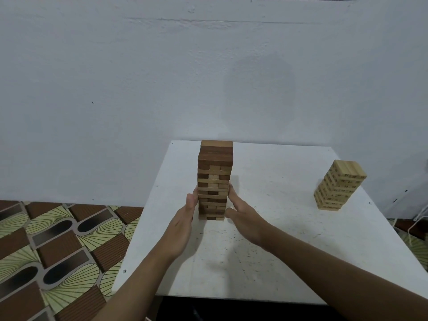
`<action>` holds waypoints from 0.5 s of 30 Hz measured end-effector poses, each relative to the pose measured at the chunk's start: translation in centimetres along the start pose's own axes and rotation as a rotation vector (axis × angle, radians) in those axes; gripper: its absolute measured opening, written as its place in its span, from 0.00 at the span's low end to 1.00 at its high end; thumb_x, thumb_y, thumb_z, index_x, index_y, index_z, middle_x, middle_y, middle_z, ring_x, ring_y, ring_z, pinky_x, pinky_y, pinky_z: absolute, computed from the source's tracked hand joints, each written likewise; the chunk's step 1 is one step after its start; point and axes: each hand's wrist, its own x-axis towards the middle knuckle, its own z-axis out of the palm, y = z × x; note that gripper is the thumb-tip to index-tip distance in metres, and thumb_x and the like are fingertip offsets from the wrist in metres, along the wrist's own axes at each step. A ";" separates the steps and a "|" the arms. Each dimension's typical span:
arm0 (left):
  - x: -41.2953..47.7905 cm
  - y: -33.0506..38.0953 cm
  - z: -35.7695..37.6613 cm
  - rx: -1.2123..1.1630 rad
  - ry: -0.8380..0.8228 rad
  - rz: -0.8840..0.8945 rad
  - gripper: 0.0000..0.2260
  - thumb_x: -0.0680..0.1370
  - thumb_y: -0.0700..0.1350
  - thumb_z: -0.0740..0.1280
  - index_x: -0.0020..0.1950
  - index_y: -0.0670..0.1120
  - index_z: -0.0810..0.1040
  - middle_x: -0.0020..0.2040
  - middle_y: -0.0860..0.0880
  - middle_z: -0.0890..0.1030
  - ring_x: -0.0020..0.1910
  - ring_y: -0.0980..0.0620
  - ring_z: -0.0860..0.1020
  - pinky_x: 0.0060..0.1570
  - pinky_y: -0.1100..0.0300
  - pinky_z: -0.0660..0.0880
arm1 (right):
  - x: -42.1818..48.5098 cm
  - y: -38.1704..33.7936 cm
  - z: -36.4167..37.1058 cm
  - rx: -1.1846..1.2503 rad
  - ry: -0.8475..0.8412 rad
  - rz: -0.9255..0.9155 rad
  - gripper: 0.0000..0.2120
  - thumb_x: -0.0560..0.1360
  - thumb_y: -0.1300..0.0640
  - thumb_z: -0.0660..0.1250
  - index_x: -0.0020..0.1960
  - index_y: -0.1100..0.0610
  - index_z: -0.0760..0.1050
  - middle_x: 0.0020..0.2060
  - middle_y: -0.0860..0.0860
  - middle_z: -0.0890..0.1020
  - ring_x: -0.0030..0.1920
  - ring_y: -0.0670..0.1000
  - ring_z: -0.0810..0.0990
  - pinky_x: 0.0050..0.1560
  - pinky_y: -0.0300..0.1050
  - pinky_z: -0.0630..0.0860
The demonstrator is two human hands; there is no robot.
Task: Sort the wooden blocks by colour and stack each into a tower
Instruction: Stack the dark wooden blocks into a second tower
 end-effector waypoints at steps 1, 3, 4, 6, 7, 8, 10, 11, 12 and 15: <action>-0.1 0.1 0.0 -0.001 -0.004 0.003 0.20 0.75 0.69 0.39 0.67 0.77 0.52 0.72 0.67 0.56 0.81 0.52 0.55 0.77 0.50 0.49 | 0.0 0.0 0.0 -0.001 0.001 0.004 0.29 0.86 0.51 0.53 0.80 0.41 0.41 0.81 0.45 0.52 0.80 0.52 0.54 0.76 0.51 0.56; -0.2 0.4 0.0 0.008 -0.009 0.004 0.19 0.75 0.68 0.39 0.66 0.77 0.52 0.72 0.66 0.56 0.81 0.52 0.56 0.77 0.50 0.49 | 0.1 0.1 0.0 0.000 0.001 0.008 0.29 0.86 0.51 0.54 0.80 0.40 0.42 0.81 0.45 0.53 0.79 0.52 0.55 0.76 0.52 0.56; -0.2 0.3 0.0 0.018 -0.012 0.005 0.18 0.76 0.68 0.39 0.66 0.78 0.51 0.73 0.66 0.56 0.81 0.52 0.56 0.77 0.50 0.49 | 0.1 0.1 -0.1 -0.001 0.001 0.012 0.29 0.86 0.52 0.53 0.80 0.41 0.42 0.81 0.45 0.53 0.79 0.52 0.55 0.76 0.52 0.56; -0.1 0.2 -0.1 0.030 -0.018 0.010 0.18 0.76 0.67 0.39 0.66 0.78 0.50 0.75 0.65 0.56 0.81 0.52 0.56 0.77 0.50 0.49 | 0.1 0.2 -0.1 -0.011 0.009 0.020 0.28 0.86 0.52 0.53 0.80 0.41 0.42 0.81 0.45 0.52 0.79 0.53 0.55 0.76 0.51 0.57; -0.1 0.2 -0.2 0.031 -0.021 0.013 0.17 0.77 0.67 0.39 0.66 0.78 0.50 0.74 0.66 0.56 0.81 0.52 0.56 0.77 0.50 0.49 | 0.1 0.1 -0.1 -0.020 0.014 0.023 0.28 0.86 0.52 0.52 0.80 0.41 0.42 0.81 0.45 0.52 0.79 0.53 0.55 0.76 0.51 0.57; -0.1 0.3 -0.2 0.034 -0.023 0.014 0.17 0.77 0.67 0.39 0.65 0.78 0.50 0.73 0.67 0.55 0.81 0.52 0.56 0.77 0.51 0.49 | 0.1 0.2 -0.1 -0.029 0.019 0.026 0.28 0.86 0.52 0.52 0.80 0.41 0.42 0.81 0.45 0.52 0.79 0.52 0.55 0.76 0.51 0.56; -0.2 0.3 -0.3 0.041 -0.025 0.010 0.16 0.77 0.66 0.39 0.64 0.78 0.50 0.72 0.67 0.55 0.81 0.52 0.56 0.77 0.50 0.49 | 0.1 0.2 -0.1 -0.033 0.021 0.027 0.28 0.86 0.52 0.53 0.80 0.41 0.42 0.81 0.44 0.52 0.79 0.52 0.55 0.76 0.51 0.56; -0.1 0.3 -0.3 0.044 -0.026 0.006 0.17 0.77 0.66 0.39 0.65 0.78 0.50 0.73 0.66 0.55 0.81 0.52 0.56 0.78 0.50 0.49 | 0.2 0.3 -0.1 -0.029 0.022 0.027 0.28 0.86 0.52 0.53 0.80 0.41 0.42 0.81 0.45 0.52 0.79 0.53 0.55 0.76 0.51 0.56; -0.1 0.1 -0.4 0.046 -0.024 0.003 0.17 0.77 0.67 0.39 0.66 0.77 0.50 0.75 0.65 0.56 0.81 0.52 0.56 0.78 0.50 0.49 | 0.2 0.3 -0.1 -0.024 0.024 0.027 0.28 0.86 0.52 0.53 0.80 0.41 0.42 0.81 0.45 0.52 0.79 0.53 0.55 0.76 0.52 0.56; 0.2 -0.4 -0.6 0.043 0.003 0.006 0.22 0.77 0.69 0.39 0.72 0.76 0.50 0.81 0.60 0.55 0.81 0.53 0.58 0.77 0.51 0.50 | 0.3 0.4 -0.1 -0.004 0.047 0.036 0.28 0.86 0.50 0.53 0.81 0.41 0.42 0.81 0.45 0.52 0.79 0.54 0.55 0.76 0.53 0.56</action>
